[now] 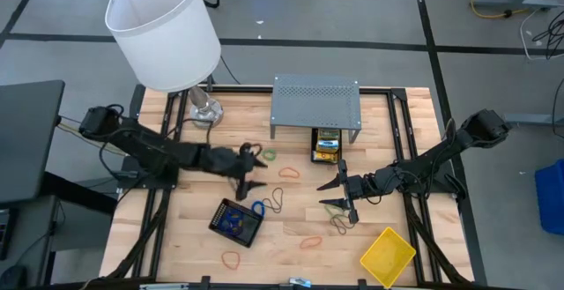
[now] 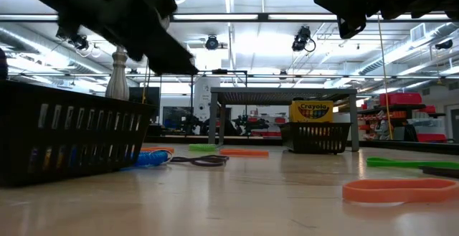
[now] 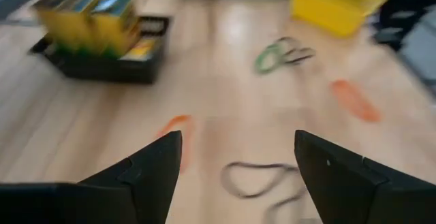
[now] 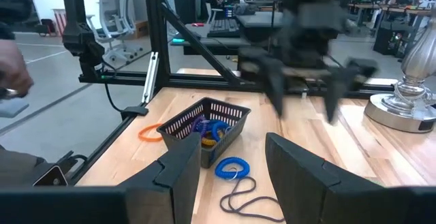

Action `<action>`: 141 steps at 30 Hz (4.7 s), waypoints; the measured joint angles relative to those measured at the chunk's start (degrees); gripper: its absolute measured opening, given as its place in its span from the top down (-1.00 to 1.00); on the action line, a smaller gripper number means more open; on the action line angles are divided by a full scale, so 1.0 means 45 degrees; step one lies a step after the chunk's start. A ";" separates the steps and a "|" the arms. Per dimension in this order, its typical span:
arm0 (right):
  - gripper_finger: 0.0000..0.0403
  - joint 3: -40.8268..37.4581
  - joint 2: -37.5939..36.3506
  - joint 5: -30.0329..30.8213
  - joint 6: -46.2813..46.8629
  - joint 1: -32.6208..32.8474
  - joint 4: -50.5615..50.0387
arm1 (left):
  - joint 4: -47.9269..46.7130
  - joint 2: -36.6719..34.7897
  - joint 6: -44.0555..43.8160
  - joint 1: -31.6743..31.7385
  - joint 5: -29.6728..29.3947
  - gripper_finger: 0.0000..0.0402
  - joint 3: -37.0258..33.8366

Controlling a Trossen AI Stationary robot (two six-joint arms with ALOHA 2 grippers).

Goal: Pick & Place Office Desk Supplies
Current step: Put the green spring keychain into the bottom black bin

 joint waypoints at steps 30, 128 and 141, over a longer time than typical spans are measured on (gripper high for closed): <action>0.15 0.0000 -0.0004 0.0002 -0.0054 0.0000 -0.0642 | -0.7777 0.6101 0.5609 0.3842 0.0578 -0.13 0.5527; 0.15 0.0000 -0.0004 -0.0003 0.0189 0.0010 -0.0850 | -0.2671 -0.0184 -0.5425 -0.5804 0.1780 -0.25 -0.0612; 0.15 0.0000 -0.0004 -0.0003 0.0194 0.0011 -0.0850 | -0.6147 -0.0184 -0.5220 -0.5476 0.0357 0.61 0.0194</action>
